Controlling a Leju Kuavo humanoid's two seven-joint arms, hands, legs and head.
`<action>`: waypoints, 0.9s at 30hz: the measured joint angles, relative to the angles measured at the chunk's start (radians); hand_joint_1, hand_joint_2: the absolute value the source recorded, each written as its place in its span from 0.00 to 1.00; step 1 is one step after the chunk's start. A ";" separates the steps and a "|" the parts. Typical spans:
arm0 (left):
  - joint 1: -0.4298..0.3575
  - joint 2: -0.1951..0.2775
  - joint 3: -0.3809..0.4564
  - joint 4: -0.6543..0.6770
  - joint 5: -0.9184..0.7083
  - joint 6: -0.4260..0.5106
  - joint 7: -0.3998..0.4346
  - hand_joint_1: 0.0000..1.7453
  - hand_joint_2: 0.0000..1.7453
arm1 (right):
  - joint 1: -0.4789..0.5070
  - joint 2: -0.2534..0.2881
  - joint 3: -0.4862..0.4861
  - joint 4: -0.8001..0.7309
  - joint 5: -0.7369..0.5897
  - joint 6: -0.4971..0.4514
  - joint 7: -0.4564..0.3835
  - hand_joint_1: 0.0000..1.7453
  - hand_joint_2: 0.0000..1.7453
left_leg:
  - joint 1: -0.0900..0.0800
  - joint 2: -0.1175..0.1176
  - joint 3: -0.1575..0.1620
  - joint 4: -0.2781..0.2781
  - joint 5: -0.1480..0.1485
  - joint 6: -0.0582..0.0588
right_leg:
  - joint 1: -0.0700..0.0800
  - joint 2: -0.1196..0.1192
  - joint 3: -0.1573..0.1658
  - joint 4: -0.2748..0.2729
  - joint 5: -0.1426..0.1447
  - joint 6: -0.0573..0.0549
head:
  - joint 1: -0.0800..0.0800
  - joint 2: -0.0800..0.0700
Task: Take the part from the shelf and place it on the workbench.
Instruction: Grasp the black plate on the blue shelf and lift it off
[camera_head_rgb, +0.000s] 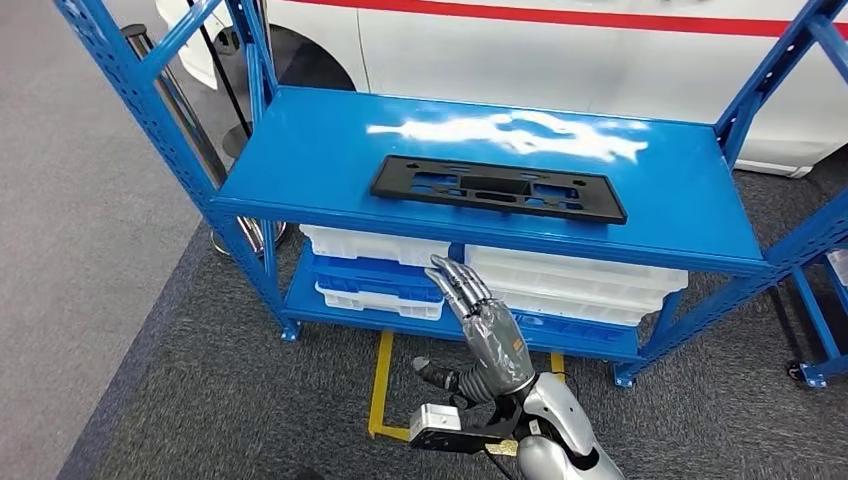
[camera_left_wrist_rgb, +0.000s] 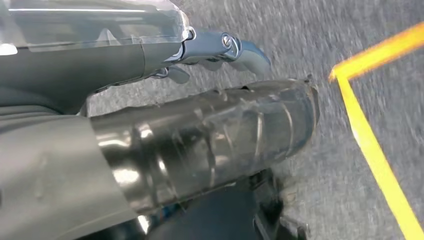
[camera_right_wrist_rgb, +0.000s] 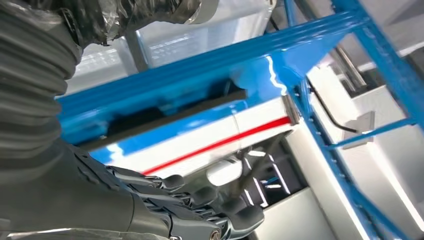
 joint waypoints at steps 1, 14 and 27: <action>-0.001 0.000 0.000 0.000 -0.001 -0.001 0.000 0.00 0.00 | 0.000 0.000 0.000 0.000 0.000 0.000 0.000 0.00 1.00 | 0.000 0.000 0.000 0.012 -0.002 -0.006 | -0.003 0.001 0.008 -0.005 0.001 -0.004 | 0.000 0.000; 0.001 0.002 0.000 0.000 -0.019 -0.017 0.004 0.00 0.00 | 0.001 0.002 0.000 0.002 0.004 -0.001 0.000 0.00 1.00 | -0.001 0.002 -0.110 0.015 0.069 -0.003 | -0.006 0.004 0.099 -0.012 -0.071 0.007 | -0.004 0.000; 0.000 0.002 -0.001 0.000 -0.018 -0.016 0.005 0.00 0.00 | 0.009 -0.007 -0.015 -0.012 0.043 -0.030 -0.003 0.00 1.00 | 0.003 -0.001 -0.008 -0.007 0.014 0.025 | -0.009 0.001 -0.022 0.048 -0.005 0.029 | -0.002 0.000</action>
